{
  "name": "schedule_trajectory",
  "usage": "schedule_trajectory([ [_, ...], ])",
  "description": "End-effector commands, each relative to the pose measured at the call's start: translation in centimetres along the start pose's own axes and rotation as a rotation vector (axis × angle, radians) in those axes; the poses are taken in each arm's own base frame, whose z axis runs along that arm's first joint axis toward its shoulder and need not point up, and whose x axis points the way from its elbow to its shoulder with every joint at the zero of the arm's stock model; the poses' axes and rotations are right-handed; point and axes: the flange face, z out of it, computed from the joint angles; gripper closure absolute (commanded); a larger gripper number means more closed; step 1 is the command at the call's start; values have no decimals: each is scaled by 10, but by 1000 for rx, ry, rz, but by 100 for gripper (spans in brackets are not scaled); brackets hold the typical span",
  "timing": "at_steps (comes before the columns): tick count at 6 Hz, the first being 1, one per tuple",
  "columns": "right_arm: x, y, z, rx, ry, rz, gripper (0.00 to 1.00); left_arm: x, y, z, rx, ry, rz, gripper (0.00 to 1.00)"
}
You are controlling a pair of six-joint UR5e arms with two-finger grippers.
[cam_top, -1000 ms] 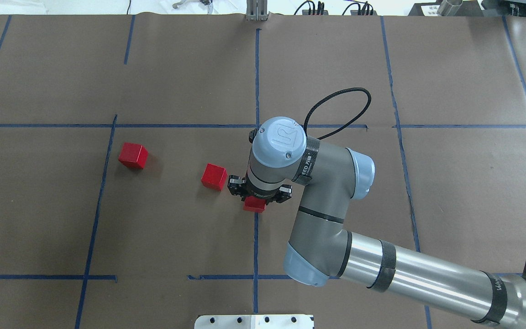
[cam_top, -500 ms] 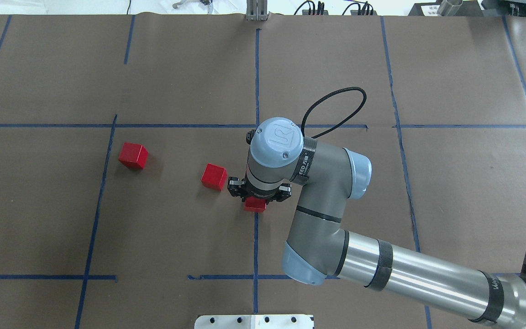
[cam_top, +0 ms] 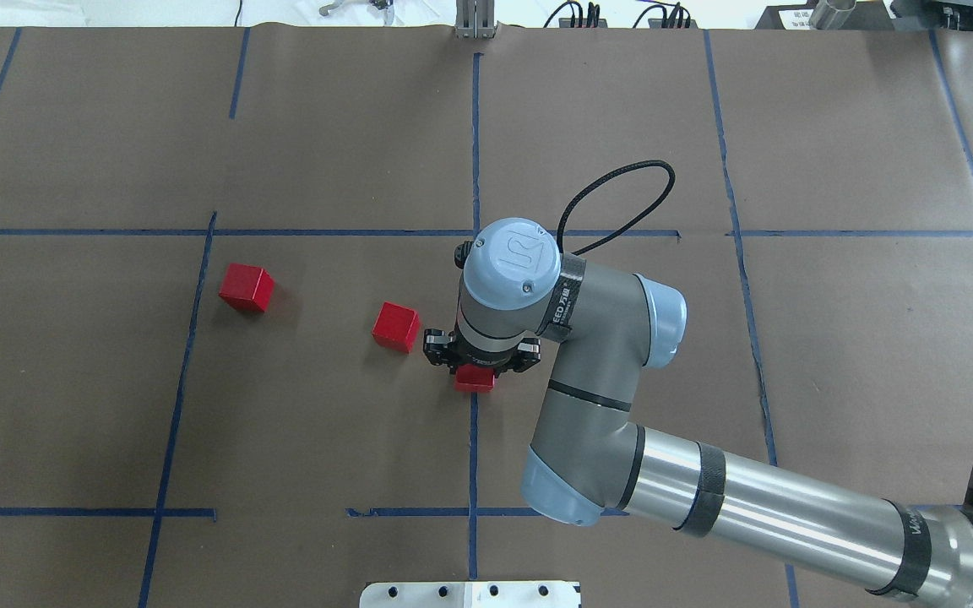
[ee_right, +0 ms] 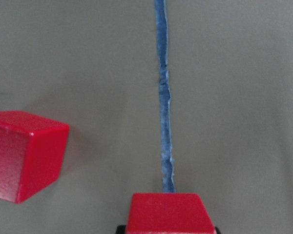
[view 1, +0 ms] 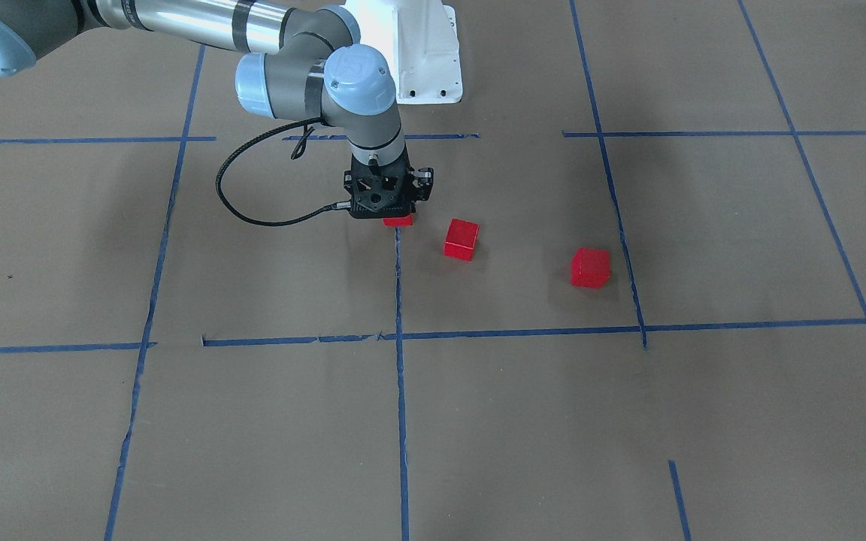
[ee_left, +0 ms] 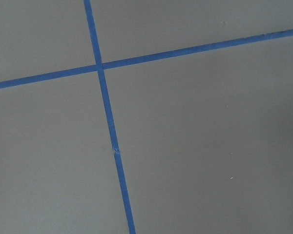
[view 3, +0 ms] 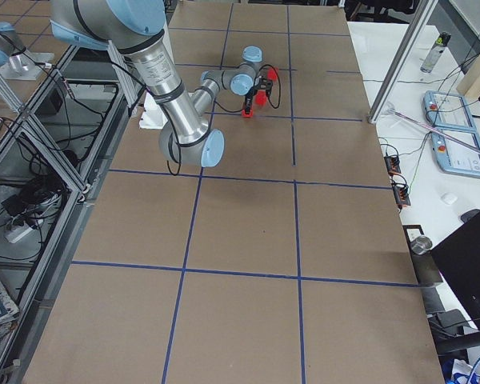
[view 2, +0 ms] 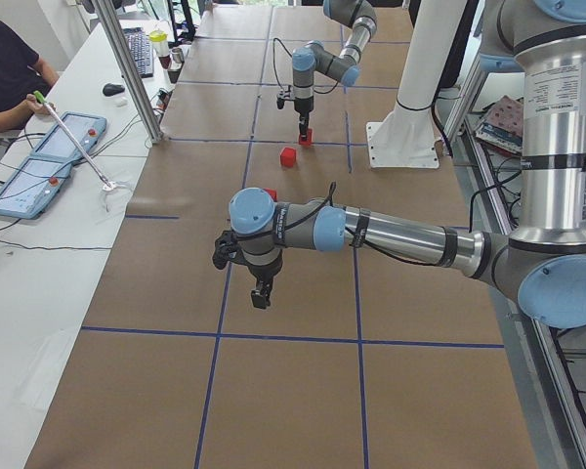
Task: Form red blocks into L shape at center
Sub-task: 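Release the cube and lift the right gripper while the left arm reaches in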
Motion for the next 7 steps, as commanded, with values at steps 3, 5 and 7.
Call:
schedule_trajectory([
  [3, -1, 4, 6, 3, 10, -5, 0, 3, -1, -2, 6, -1, 6, 0],
  [5, -5, 0, -13, 9, -20, -23, 0, 8, -4, -6, 24, -2, 27, 0],
  [7, 49, -32, -87, -20, -115, 20, 0, 71, -40, 10, 86, 21, 74, 0],
])
